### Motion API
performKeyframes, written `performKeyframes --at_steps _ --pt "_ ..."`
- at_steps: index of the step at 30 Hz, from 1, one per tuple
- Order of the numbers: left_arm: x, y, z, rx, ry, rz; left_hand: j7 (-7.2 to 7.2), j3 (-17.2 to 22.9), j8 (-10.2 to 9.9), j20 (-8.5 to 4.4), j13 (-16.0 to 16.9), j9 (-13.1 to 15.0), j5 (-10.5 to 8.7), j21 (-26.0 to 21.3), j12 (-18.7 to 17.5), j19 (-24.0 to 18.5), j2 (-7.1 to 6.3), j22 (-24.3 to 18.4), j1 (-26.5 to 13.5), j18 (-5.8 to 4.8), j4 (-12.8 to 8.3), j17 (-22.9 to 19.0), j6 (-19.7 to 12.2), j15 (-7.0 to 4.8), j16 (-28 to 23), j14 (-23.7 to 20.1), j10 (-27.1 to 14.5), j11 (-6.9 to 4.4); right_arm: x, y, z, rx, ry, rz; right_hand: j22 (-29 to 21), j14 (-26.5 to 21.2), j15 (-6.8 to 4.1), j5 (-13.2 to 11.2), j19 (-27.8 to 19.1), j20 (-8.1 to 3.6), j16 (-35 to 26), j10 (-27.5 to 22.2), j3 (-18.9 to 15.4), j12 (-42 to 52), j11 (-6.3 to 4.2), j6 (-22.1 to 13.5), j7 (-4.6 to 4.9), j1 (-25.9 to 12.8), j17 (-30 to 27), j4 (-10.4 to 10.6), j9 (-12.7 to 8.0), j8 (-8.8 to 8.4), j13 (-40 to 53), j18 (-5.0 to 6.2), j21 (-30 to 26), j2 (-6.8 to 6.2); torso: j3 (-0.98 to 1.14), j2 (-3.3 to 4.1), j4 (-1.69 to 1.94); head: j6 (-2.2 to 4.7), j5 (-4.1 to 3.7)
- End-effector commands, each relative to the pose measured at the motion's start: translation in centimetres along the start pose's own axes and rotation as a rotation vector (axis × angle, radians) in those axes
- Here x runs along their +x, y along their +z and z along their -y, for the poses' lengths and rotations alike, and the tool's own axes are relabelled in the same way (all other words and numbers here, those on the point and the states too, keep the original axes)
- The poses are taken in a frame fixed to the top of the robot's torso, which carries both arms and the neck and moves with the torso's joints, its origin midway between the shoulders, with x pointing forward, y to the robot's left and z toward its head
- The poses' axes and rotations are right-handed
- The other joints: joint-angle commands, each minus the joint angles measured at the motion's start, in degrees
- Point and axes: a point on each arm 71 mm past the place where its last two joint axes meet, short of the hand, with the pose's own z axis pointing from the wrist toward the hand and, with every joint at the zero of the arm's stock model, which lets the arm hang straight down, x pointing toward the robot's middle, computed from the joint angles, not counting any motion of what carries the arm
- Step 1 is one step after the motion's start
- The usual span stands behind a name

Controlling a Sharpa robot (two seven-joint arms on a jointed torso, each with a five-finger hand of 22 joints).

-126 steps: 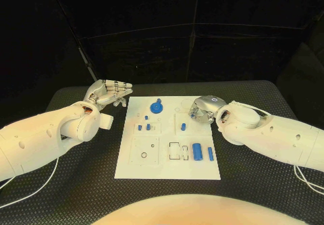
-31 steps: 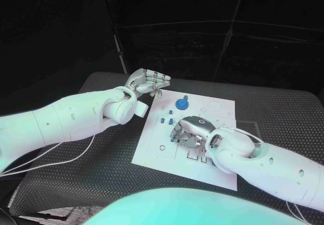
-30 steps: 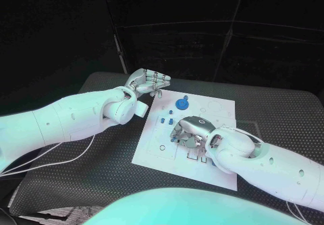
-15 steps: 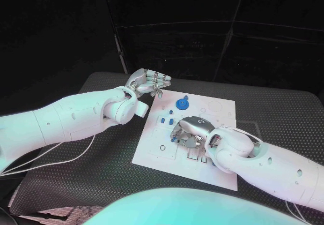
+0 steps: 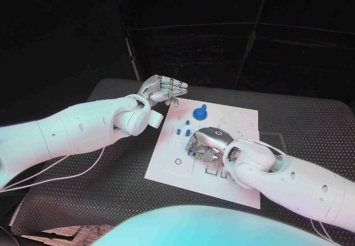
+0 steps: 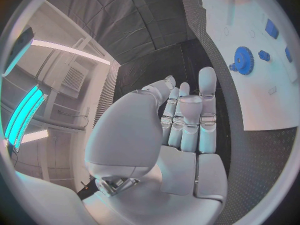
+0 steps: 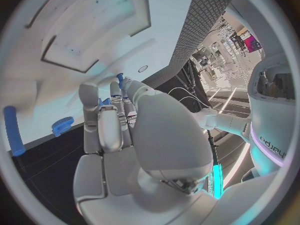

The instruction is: Assemble the parts on the task board

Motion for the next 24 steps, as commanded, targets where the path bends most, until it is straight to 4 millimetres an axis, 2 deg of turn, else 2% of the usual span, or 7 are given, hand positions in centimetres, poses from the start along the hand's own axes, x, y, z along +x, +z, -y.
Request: performKeyframes --at_steps 1,10,18,21,24 --pt "0.16 0.09 0.22 0.008 -0.007 -0.01 0.19 -0.04 -0.07 -0.05 -0.09 -0.01 -0.14 -0.32 0.15 -0.44 0.23 0.02 0.4 1.07 -0.42 -0.09 -0.1 0.05 -0.33 -0.44 -0.31 -0.08 0.22 0.07 -0.1 0.002 -0.011 -0.024 -0.12 2.27 -0.19 -0.06 0.09 0.26 0.22 -0.02 0.31 -0.25 0.59 0.07 0.36 -0.74 0.01 -0.01 0.04 0.0 0.05 -0.96 0.05 -0.03 0.01 -0.05 -0.04 0.01 -0.04" --pt "0.16 0.13 0.19 0.006 -0.008 -0.011 0.19 -0.04 -0.07 -0.05 -0.09 -0.01 -0.14 -0.32 0.15 -0.44 0.23 0.02 0.4 1.07 -0.42 -0.09 -0.1 0.05 -0.33 -0.44 -0.31 -0.08 0.72 0.16 0.04 0.031 -0.028 -0.08 -0.87 2.1 0.18 -0.41 -0.33 0.56 -0.03 -1.27 -0.24 -1.1 1.04 -0.87 0.69 -2.89 -0.6 0.08 -0.11 -0.54 -0.11 -0.87 -0.43 -0.88 0.02 -0.07 0.0 0.01 -0.16" --pt "0.17 0.16 0.16 0.004 -0.008 -0.012 0.2 -0.03 -0.06 -0.05 -0.09 -0.01 -0.14 -0.42 0.18 -0.48 0.26 -0.04 0.43 1.09 -0.47 -0.16 -0.1 0.05 -0.35 -0.48 -0.36 -0.07 0.48 0.16 0.25 0.053 -0.039 -0.04 -2.12 1.71 1.36 0.88 -1.12 1.49 -0.64 -5.7 -0.25 -3.06 2.49 -4.67 1.99 -4.35 -1.81 -0.37 -0.35 -0.95 -0.24 -0.73 -1.24 -2.22 0.04 -0.08 -0.03 0.01 -0.22" --pt "0.17 0.17 0.14 0.003 -0.009 -0.013 0.2 -0.03 -0.06 -0.05 -0.1 -0.01 -0.15 -0.44 0.18 -0.48 0.25 -0.05 0.43 1.09 -0.48 -0.15 -0.11 0.06 -0.34 -0.48 -0.38 -0.06 0.31 0.15 0.28 0.054 -0.038 -0.015 -3.58 1.67 1.75 0.78 -2.0 1.91 -0.56 -7.95 -0.76 -3.55 2.92 -6.51 2.16 -5.12 -1.76 -0.46 -0.36 -0.96 -0.22 -0.46 -2.1 -2.87 0.03 -0.09 -0.01 0.01 -0.27" --pt "0.16 0.18 0.13 0.002 -0.009 -0.014 0.21 -0.03 -0.06 -0.04 -0.1 -0.01 -0.15 -0.45 0.18 -0.49 0.25 -0.06 0.43 1.09 -0.48 -0.15 -0.11 0.06 -0.34 -0.48 -0.39 -0.06 0.06 0.1 0.21 0.044 -0.029 0.018 -3.88 1.68 1.74 0.95 -2.11 2.05 -0.36 -8.78 -0.94 -3.11 2.89 -8.3 1.87 -5.2 -1.57 -0.83 -0.34 -0.94 -0.08 -0.35 -2.32 -2.88 0.02 -0.11 -0.02 0.01 -0.33"
